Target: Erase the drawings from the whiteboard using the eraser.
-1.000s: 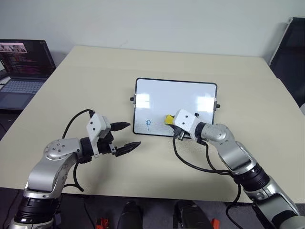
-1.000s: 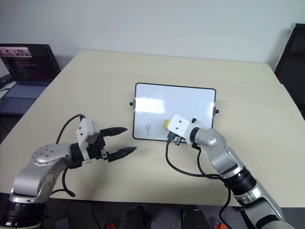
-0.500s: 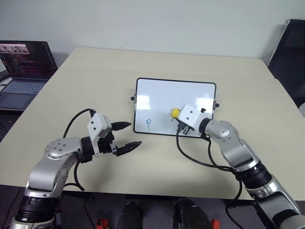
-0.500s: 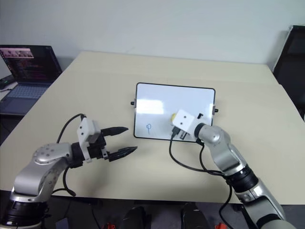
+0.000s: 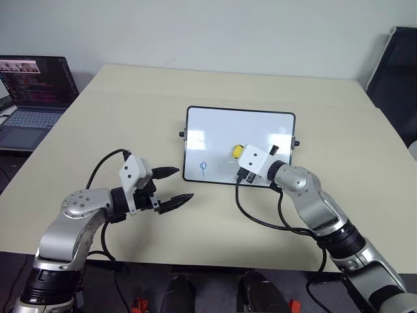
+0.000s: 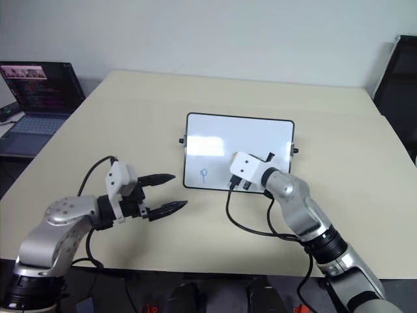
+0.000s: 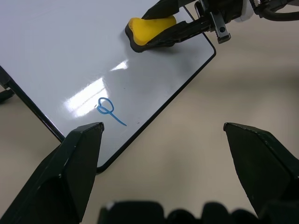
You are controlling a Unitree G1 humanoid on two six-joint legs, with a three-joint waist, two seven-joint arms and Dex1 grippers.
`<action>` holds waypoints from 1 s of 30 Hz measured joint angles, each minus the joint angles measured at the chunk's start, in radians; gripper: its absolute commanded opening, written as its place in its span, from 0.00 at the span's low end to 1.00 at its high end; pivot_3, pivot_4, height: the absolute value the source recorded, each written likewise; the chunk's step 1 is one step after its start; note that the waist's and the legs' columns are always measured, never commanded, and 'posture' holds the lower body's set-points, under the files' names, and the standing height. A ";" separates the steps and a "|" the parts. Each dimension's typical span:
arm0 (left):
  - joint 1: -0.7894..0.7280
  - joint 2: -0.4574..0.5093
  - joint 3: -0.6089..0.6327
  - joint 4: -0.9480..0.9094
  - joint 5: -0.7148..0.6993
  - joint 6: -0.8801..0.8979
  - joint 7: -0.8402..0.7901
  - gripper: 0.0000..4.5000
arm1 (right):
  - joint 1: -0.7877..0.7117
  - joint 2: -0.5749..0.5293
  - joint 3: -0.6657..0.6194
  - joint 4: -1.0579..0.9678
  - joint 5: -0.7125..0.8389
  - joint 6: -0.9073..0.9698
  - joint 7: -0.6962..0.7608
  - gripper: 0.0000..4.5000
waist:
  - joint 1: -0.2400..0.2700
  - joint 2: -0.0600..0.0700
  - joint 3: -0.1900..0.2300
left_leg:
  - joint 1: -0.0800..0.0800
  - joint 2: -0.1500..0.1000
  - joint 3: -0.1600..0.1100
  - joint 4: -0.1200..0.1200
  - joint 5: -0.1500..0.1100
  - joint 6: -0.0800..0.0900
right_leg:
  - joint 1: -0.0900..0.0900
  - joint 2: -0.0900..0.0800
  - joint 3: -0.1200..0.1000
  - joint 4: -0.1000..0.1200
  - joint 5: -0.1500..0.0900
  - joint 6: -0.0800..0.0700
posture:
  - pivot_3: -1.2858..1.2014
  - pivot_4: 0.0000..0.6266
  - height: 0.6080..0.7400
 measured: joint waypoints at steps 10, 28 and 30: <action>0.050 0.001 0.028 0.000 -0.011 0.004 0.004 1.00 | 0.070 0.031 -0.086 -0.053 0.064 0.033 0.042 0.22 | 0.000 0.000 0.000 | -0.001 0.000 0.000 -0.001 0.000 0.000 | 0.000 0.000 0.000 0.000 0.000 0.000 | 0.52 0.24 1.00; 0.172 -0.014 0.174 0.041 -0.023 -0.020 0.085 1.00 | 0.277 -0.099 -0.190 -0.392 0.417 0.097 0.267 0.22 | -0.002 0.000 0.000 | -0.001 0.000 0.000 -0.002 -0.002 -0.002 | -0.001 0.000 0.000 0.000 -0.005 -0.001 | 0.52 0.24 1.00; 0.177 -0.013 0.181 0.038 -0.023 -0.020 0.088 1.00 | 0.276 -0.099 -0.175 -0.381 0.415 0.079 0.263 0.22 | -0.002 0.000 0.000 | -0.001 0.000 0.000 -0.002 -0.002 -0.002 | -0.001 0.000 0.000 0.000 -0.005 -0.001 | 0.52 0.24 1.00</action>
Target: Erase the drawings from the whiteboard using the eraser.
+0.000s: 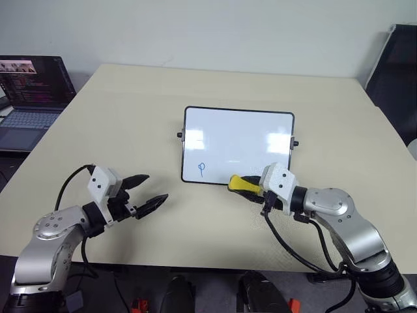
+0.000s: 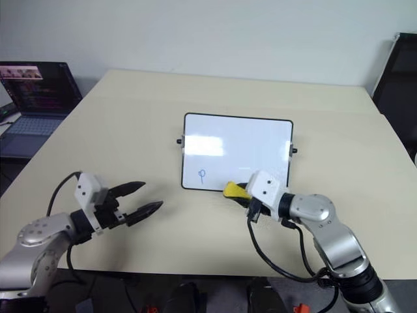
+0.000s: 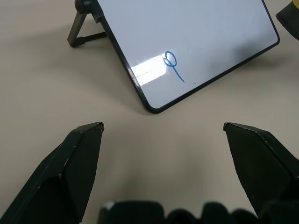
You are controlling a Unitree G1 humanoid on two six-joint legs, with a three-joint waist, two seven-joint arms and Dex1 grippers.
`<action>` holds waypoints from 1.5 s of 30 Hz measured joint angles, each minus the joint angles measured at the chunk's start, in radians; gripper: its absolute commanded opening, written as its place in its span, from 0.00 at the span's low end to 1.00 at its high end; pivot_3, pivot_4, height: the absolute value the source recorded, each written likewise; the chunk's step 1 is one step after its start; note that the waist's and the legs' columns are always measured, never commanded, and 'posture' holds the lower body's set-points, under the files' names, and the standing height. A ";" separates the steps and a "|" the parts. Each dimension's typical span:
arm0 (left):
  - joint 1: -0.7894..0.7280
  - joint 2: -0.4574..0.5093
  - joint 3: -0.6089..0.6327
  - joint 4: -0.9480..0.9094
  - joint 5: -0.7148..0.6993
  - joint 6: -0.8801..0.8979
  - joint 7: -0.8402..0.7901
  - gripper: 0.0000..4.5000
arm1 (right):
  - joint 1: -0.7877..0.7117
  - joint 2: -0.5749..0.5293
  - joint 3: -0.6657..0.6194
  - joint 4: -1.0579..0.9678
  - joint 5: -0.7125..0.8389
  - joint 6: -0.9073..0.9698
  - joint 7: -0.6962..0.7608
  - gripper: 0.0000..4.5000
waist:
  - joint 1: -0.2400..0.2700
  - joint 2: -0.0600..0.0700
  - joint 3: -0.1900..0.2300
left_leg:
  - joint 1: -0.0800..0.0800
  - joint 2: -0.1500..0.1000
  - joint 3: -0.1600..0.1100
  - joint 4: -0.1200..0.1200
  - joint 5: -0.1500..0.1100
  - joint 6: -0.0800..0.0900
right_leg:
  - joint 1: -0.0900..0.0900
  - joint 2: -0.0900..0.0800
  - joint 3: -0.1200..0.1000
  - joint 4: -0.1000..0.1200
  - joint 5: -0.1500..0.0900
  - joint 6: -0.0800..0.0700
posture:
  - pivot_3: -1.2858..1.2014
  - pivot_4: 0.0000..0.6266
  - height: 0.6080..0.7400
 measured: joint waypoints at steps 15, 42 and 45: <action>0.029 0.002 0.011 -0.036 0.003 -0.004 0.002 1.00 | -0.057 0.014 0.066 0.110 -0.077 -0.113 -0.029 0.22 | 0.000 0.000 0.000 | 0.000 0.000 0.000 0.000 0.000 0.000 | 0.000 0.000 0.000 0.000 0.000 0.000 | 0.52 0.24 1.00; -0.044 0.018 -0.062 0.009 0.052 -0.042 -0.046 1.00 | -0.454 0.257 0.385 0.696 -0.464 -0.318 -0.101 0.22 | 0.001 0.000 0.000 | 0.001 0.001 -0.001 0.001 0.000 -0.001 | 0.001 0.000 -0.002 0.001 0.000 0.000 | 0.52 0.24 1.00; -0.045 0.018 -0.063 0.009 0.052 -0.042 -0.046 1.00 | -0.448 0.247 0.389 0.692 -0.472 -0.325 -0.087 0.22 | 0.001 0.000 0.000 | 0.002 0.001 -0.001 0.001 0.000 0.000 | 0.000 0.000 -0.002 0.001 0.001 0.000 | 0.52 0.24 1.00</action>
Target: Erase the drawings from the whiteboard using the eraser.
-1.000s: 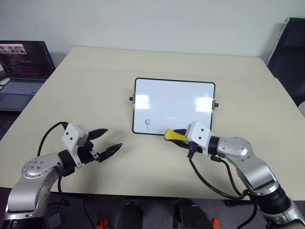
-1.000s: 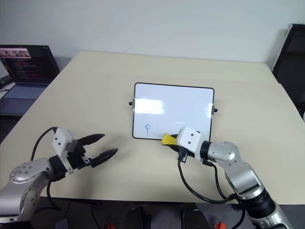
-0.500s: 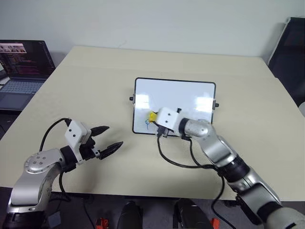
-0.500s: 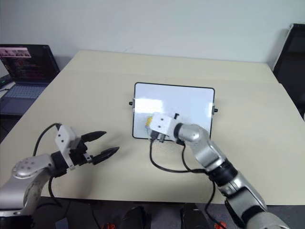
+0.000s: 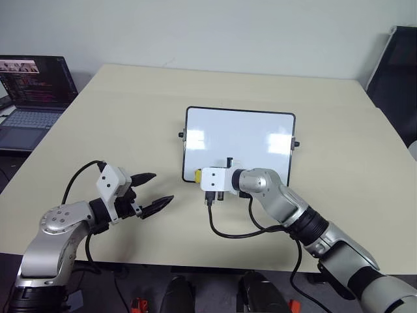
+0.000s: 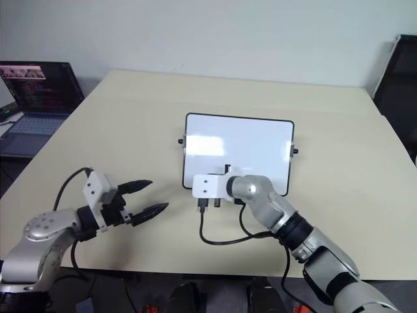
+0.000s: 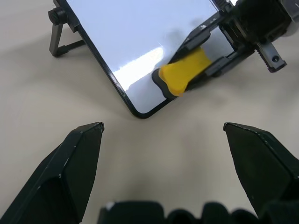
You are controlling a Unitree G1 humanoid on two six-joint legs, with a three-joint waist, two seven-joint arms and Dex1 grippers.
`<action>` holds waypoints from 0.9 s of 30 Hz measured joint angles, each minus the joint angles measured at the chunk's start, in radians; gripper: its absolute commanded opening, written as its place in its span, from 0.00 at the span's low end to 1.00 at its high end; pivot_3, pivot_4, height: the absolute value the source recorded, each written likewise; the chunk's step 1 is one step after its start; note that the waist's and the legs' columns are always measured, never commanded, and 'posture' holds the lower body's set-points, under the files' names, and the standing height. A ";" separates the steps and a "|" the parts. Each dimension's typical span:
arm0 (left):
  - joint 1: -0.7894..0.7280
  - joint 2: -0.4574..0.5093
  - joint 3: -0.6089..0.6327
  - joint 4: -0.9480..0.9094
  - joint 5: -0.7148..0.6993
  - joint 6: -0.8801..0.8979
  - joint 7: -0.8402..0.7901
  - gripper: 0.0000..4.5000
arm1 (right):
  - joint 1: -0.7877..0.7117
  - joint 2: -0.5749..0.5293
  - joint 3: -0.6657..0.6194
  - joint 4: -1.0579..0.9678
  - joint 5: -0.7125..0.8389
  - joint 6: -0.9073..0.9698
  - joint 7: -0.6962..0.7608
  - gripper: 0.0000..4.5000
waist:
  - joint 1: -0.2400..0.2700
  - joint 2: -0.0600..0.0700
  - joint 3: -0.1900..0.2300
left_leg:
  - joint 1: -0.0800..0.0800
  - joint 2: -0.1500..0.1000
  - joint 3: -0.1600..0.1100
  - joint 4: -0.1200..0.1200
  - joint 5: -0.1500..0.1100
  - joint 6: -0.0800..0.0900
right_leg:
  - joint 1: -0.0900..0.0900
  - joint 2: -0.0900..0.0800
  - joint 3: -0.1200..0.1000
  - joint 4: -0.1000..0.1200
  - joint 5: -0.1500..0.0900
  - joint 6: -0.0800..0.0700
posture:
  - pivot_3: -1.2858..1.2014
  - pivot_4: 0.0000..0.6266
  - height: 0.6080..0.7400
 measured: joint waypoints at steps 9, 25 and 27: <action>0.000 -0.002 -0.019 0.000 0.000 0.000 0.000 1.00 | -0.057 0.016 -0.054 0.066 -0.029 -0.043 -0.111 0.22 | 0.001 0.000 0.000 | 0.000 0.000 0.000 0.000 0.001 0.001 | -0.001 0.000 0.000 0.000 0.002 0.000 | 0.52 0.24 1.00; -0.060 -0.002 -0.043 -0.004 -0.014 0.010 -0.038 1.00 | 0.123 0.009 -0.214 -0.163 0.030 0.086 -0.059 0.22 | 0.005 0.000 0.000 | -0.003 0.000 0.000 -0.001 0.001 0.001 | 0.000 0.000 0.000 -0.001 0.001 0.000 | 0.52 0.24 1.00; -0.103 -0.002 -0.069 -0.011 -0.030 0.028 -0.052 1.00 | 0.197 0.006 -0.301 -0.306 0.076 0.171 -0.061 0.22 | 0.007 0.000 0.000 | -0.003 0.000 0.000 -0.002 0.000 0.000 | 0.000 0.000 -0.001 -0.001 -0.001 0.001 | 0.52 0.24 1.00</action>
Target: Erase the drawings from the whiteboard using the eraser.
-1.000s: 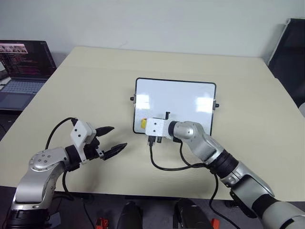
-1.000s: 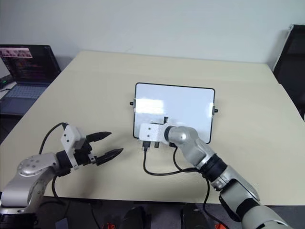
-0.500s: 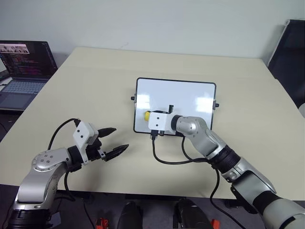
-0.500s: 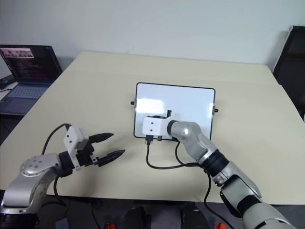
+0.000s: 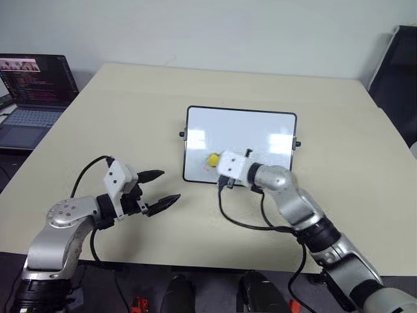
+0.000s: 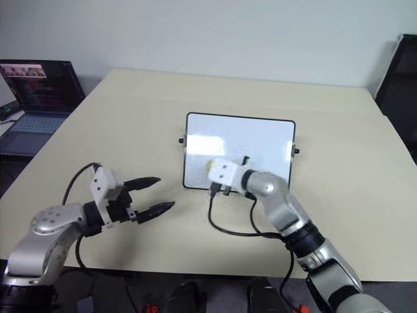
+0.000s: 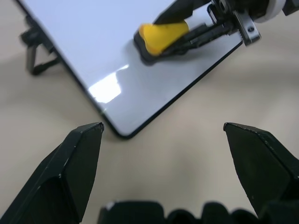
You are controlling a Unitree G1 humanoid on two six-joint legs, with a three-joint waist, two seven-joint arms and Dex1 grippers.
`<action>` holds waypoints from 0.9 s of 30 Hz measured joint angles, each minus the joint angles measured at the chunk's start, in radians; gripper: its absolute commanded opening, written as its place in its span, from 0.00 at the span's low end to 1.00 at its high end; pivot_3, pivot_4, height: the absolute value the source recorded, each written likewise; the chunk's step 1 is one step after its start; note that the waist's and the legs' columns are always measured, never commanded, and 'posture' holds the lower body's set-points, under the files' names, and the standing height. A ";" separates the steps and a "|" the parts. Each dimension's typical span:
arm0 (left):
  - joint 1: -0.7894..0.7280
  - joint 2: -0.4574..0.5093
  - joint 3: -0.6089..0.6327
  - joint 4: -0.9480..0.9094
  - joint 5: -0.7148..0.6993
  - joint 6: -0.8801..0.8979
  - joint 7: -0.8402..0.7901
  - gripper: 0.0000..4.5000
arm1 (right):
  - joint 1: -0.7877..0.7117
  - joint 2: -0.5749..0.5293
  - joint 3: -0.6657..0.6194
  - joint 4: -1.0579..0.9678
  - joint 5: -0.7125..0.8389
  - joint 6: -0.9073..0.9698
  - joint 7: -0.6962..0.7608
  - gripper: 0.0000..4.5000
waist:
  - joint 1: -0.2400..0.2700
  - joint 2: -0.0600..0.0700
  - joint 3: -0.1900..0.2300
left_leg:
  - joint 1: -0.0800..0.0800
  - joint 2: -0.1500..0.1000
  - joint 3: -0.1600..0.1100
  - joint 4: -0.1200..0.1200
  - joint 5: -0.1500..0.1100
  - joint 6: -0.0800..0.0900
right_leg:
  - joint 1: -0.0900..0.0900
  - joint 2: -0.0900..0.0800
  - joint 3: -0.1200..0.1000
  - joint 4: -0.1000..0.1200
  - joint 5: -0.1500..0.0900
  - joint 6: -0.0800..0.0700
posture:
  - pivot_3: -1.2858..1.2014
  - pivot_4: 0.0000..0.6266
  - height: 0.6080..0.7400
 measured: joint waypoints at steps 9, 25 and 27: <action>-0.249 -0.052 -0.186 0.001 -0.006 0.041 -0.069 1.00 | 0.328 0.071 -0.329 -0.551 0.153 0.516 -0.058 0.22 | -0.003 0.001 0.000 | 0.000 0.000 -0.001 -0.002 -0.001 -0.002 | 0.000 0.000 -0.001 0.001 -0.002 0.004 | 0.52 0.24 1.00; -0.674 -0.372 -0.560 0.342 0.198 -0.091 -0.263 1.00 | 0.377 0.134 -0.700 -0.544 0.236 0.755 -0.291 0.22 | -0.009 0.001 0.000 | 0.000 -0.002 -0.001 0.000 -0.001 -0.001 | 0.001 0.000 0.001 0.000 0.001 0.007 | 0.52 0.24 1.00; -0.684 -0.395 -0.579 0.364 0.224 -0.107 -0.263 1.00 | 0.369 0.109 -0.713 -0.483 0.256 0.734 -0.291 0.22 | -0.009 0.002 0.000 | -0.001 -0.002 -0.001 0.000 -0.001 -0.001 | 0.001 0.000 0.001 0.000 0.001 0.008 | 0.52 0.24 1.00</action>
